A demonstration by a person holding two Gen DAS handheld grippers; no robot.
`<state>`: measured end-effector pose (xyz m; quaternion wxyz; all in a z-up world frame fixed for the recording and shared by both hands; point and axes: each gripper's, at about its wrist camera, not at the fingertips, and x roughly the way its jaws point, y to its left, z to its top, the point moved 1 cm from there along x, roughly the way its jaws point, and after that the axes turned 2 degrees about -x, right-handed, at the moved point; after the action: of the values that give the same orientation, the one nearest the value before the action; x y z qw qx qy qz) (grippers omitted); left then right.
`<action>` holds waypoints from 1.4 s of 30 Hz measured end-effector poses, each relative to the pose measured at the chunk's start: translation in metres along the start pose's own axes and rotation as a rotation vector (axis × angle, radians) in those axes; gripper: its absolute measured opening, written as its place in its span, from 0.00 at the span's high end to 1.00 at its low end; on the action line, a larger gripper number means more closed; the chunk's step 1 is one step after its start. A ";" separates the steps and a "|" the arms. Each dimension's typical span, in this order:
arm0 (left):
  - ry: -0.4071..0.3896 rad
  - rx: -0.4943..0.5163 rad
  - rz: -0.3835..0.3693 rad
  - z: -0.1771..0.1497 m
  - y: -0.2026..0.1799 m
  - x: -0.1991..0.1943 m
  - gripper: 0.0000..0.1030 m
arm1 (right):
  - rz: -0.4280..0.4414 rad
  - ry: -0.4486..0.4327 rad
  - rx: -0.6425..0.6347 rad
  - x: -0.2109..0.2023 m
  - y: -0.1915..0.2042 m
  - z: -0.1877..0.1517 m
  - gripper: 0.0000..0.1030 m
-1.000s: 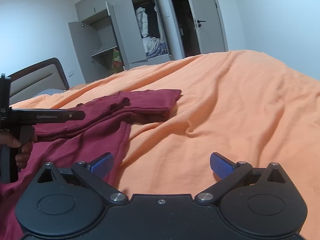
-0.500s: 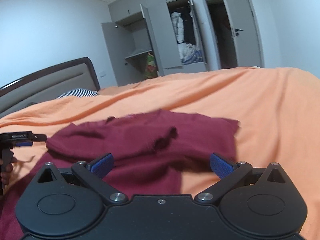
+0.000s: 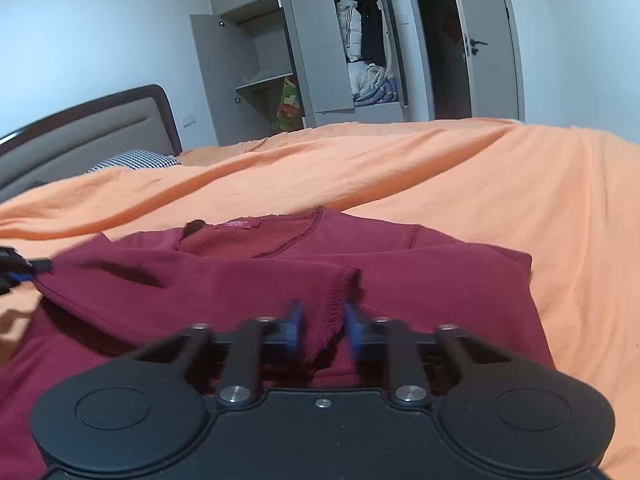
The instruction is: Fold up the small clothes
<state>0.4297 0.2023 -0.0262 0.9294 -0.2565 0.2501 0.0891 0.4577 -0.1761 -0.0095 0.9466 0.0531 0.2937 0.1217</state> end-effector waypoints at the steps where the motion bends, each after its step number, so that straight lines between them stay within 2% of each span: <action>1: -0.003 -0.012 0.012 -0.001 0.004 0.000 0.89 | 0.001 0.000 -0.008 0.002 0.001 -0.001 0.85; 6: 0.049 -0.108 0.047 -0.015 0.027 0.016 0.89 | -0.023 0.001 -0.073 0.007 0.008 -0.006 0.85; 10: 0.047 -0.120 0.034 -0.017 0.028 0.018 0.86 | -0.033 -0.001 -0.108 0.006 0.011 -0.007 0.84; 12: 0.057 -0.110 0.032 -0.014 0.026 0.017 0.79 | -0.049 -0.009 -0.122 0.002 0.010 -0.007 0.77; 14: 0.055 -0.111 0.034 -0.013 0.028 0.008 0.72 | -0.057 -0.021 -0.123 -0.004 0.009 -0.008 0.60; 15: 0.048 -0.107 0.030 -0.014 0.029 0.003 0.68 | -0.060 -0.029 -0.128 -0.007 0.009 -0.009 0.56; 17: 0.044 -0.081 0.039 -0.012 0.029 -0.003 0.66 | -0.078 -0.043 -0.157 -0.012 0.012 -0.011 0.46; 21: 0.067 -0.009 0.104 -0.016 0.024 0.002 0.64 | -0.119 -0.002 -0.202 -0.007 0.012 -0.019 0.41; 24: 0.061 0.007 0.119 -0.012 0.019 0.003 0.64 | -0.117 -0.007 -0.193 -0.009 0.009 -0.018 0.36; 26: 0.060 -0.011 0.110 -0.011 0.019 0.000 0.64 | -0.112 -0.019 -0.182 -0.017 0.006 -0.017 0.27; 28: 0.054 -0.039 0.090 -0.010 0.019 -0.009 0.46 | -0.090 -0.034 -0.166 -0.030 0.001 -0.019 0.18; 29: 0.049 -0.043 0.072 -0.010 0.022 -0.016 0.42 | -0.082 -0.038 -0.158 -0.038 -0.003 -0.021 0.12; 31: 0.034 -0.026 0.055 -0.012 0.019 -0.032 0.29 | -0.079 -0.036 -0.140 -0.056 -0.011 -0.029 0.08; 37: 0.022 0.078 -0.001 -0.031 0.005 -0.085 0.07 | -0.051 0.021 -0.037 -0.110 -0.035 -0.062 0.02; 42: 0.046 0.170 -0.030 -0.062 -0.005 -0.123 0.02 | -0.024 0.042 0.043 -0.149 -0.039 -0.087 0.01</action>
<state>0.2998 0.1615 -0.0073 0.9430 -0.1826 0.2740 0.0475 0.2969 -0.2500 -0.0068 0.9402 0.0674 0.3168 0.1052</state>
